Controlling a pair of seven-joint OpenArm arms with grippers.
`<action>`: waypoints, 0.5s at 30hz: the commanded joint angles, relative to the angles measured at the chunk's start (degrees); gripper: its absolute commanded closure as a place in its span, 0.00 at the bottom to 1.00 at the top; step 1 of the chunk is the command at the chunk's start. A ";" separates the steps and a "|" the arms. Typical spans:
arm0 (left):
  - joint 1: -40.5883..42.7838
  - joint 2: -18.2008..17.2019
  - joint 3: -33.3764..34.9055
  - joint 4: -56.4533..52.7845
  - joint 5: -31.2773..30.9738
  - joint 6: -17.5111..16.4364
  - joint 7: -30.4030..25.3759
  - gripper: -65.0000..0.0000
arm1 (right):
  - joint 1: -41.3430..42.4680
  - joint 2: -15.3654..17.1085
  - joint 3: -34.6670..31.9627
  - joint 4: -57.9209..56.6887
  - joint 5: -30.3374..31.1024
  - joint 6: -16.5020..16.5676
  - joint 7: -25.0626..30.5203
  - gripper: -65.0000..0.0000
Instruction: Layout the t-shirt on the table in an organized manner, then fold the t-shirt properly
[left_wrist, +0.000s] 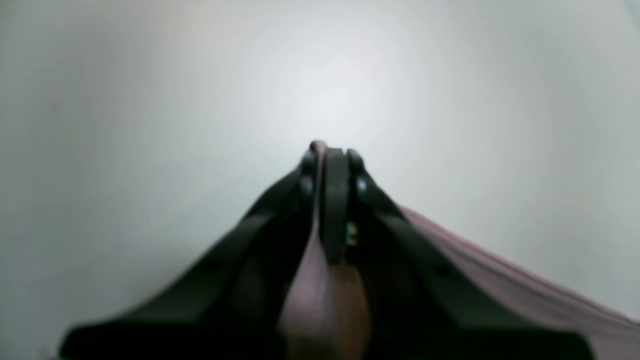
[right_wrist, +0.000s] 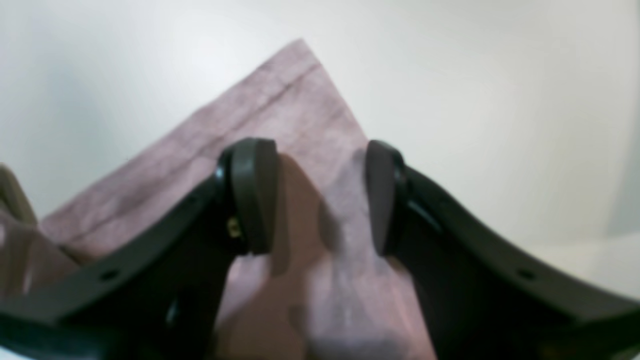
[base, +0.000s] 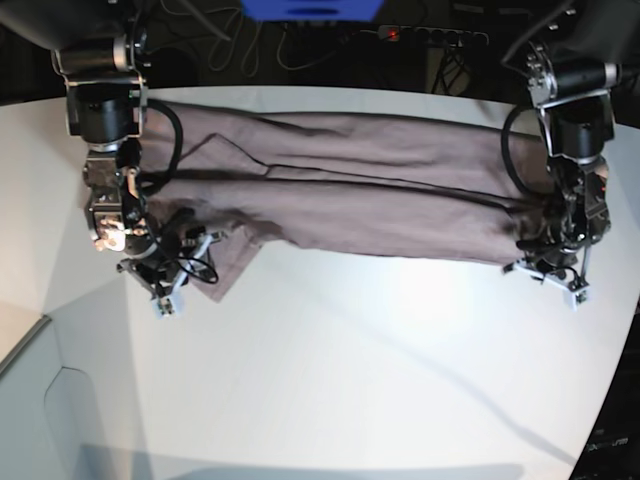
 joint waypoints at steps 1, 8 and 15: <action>-1.33 -0.80 -0.03 0.89 -0.17 0.17 -0.78 1.00 | 0.39 0.21 0.00 0.07 0.05 -0.04 -1.21 0.55; -1.33 -0.80 -0.03 0.89 -0.17 0.17 -0.78 1.00 | -0.05 0.12 -0.18 -0.37 -0.04 -0.04 -1.21 0.76; -1.33 -0.80 -0.03 0.89 -0.17 0.17 -0.78 1.00 | 2.06 -0.05 0.09 -6.00 -7.25 -0.04 -2.00 1.00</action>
